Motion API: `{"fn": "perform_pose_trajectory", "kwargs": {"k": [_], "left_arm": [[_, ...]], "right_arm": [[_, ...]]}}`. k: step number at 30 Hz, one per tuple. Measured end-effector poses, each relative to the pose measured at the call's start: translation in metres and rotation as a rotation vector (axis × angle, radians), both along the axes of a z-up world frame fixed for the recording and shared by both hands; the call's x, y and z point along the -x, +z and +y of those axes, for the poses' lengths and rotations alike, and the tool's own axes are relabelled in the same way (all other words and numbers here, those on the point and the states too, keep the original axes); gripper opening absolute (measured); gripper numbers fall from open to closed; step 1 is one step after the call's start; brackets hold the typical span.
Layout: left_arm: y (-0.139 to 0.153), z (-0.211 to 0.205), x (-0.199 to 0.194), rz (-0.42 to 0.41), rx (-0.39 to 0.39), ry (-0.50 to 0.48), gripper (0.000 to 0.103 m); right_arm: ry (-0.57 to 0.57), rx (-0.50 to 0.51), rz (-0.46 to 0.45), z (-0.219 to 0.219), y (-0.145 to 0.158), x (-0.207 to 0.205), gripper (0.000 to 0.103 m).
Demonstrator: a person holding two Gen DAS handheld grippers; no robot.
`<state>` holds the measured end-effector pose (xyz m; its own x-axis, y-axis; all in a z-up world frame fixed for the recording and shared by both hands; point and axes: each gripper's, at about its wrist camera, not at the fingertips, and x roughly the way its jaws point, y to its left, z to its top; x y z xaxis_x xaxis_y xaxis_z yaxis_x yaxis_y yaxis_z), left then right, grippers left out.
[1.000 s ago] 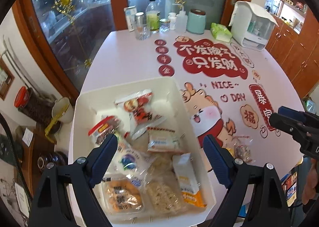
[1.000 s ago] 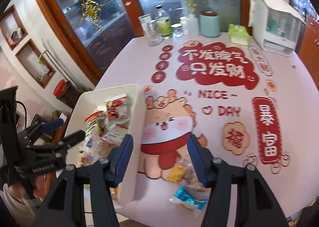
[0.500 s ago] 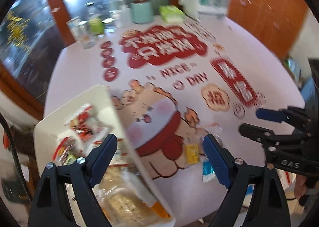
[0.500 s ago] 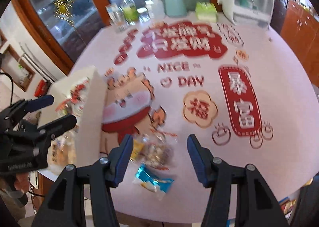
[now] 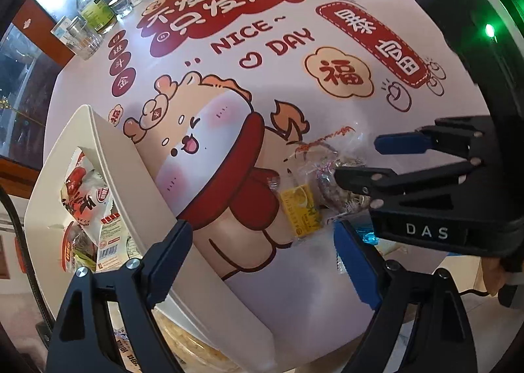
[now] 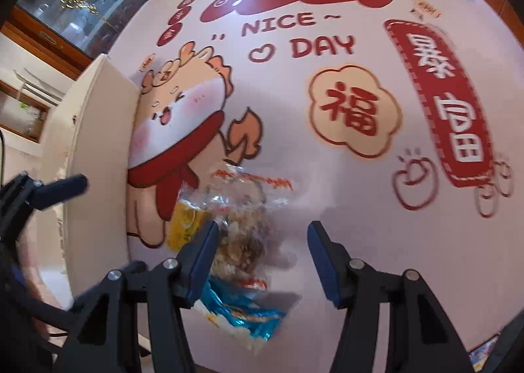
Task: Organize snacks
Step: 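Grasp the small yellow packet with the left tool while the right tool grasps the clear nut bag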
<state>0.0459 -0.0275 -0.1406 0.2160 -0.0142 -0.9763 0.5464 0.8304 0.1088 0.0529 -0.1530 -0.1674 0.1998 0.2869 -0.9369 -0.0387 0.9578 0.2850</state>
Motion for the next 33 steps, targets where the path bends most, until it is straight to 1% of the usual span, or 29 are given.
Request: {"fn": "perform_pose_trajectory", "kwargs": {"k": [2, 6, 7, 9, 10, 11, 14, 18, 21, 23, 24, 26, 28, 30, 31, 33], "left_arm": [[-0.002, -0.001, -0.001, 0.009, -0.005, 0.004, 0.087], [-0.005, -0.001, -0.005, 0.029, -0.015, 0.005, 0.087], [-0.006, -0.001, -0.006, 0.032, -0.017, 0.003, 0.087], [-0.007, -0.002, -0.008, 0.036, -0.019, 0.007, 0.087], [-0.009, -0.002, -0.009, 0.042, -0.017, 0.012, 0.087], [-0.01, -0.002, -0.011, 0.051, -0.012, 0.021, 0.087], [-0.017, -0.004, -0.017, 0.074, 0.0, 0.045, 0.087], [-0.028, -0.011, -0.018, 0.097, 0.001, 0.042, 0.087], [-0.042, -0.018, -0.019, 0.12, -0.02, 0.036, 0.079], [-0.051, -0.021, -0.02, 0.147, -0.026, 0.046, 0.067], [-0.055, -0.021, -0.021, 0.161, -0.025, 0.055, 0.065], [-0.067, -0.021, -0.022, 0.194, -0.037, 0.078, 0.057], [-0.066, -0.019, -0.024, 0.186, -0.016, 0.09, 0.052], [-0.064, -0.018, -0.026, 0.189, -0.001, 0.097, 0.037], [-0.063, -0.02, -0.025, 0.184, 0.002, 0.09, 0.024], [-0.061, -0.023, -0.024, 0.167, -0.015, 0.073, 0.024]], "right_arm": [[0.011, -0.014, 0.008, 0.0, -0.002, -0.003, 0.057], [0.055, -0.052, 0.084, 0.007, -0.013, -0.007, 0.057], [0.066, -0.044, 0.07, 0.009, -0.012, -0.007, 0.056], [0.079, -0.059, 0.072, 0.01, -0.012, -0.008, 0.044], [0.072, -0.058, 0.066, 0.008, -0.011, -0.008, 0.042], [0.07, -0.044, 0.056, 0.008, -0.009, -0.008, 0.041], [0.051, 0.042, 0.013, 0.0, -0.003, -0.009, 0.041], [-0.01, 0.071, 0.0, -0.021, 0.001, -0.01, 0.041], [-0.048, 0.062, 0.002, -0.034, 0.0, -0.009, 0.041], [-0.061, 0.059, 0.002, -0.04, 0.0, -0.007, 0.041], [-0.068, 0.054, 0.004, -0.042, 0.0, -0.006, 0.041], [-0.074, 0.051, 0.004, -0.047, 0.001, -0.003, 0.041], [-0.074, 0.056, 0.002, -0.048, 0.002, -0.001, 0.041], [-0.071, 0.065, -0.004, -0.048, 0.003, 0.001, 0.041], [-0.07, 0.068, -0.006, -0.047, 0.003, 0.002, 0.041], [-0.069, 0.073, -0.013, -0.046, 0.003, 0.003, 0.041]]}}
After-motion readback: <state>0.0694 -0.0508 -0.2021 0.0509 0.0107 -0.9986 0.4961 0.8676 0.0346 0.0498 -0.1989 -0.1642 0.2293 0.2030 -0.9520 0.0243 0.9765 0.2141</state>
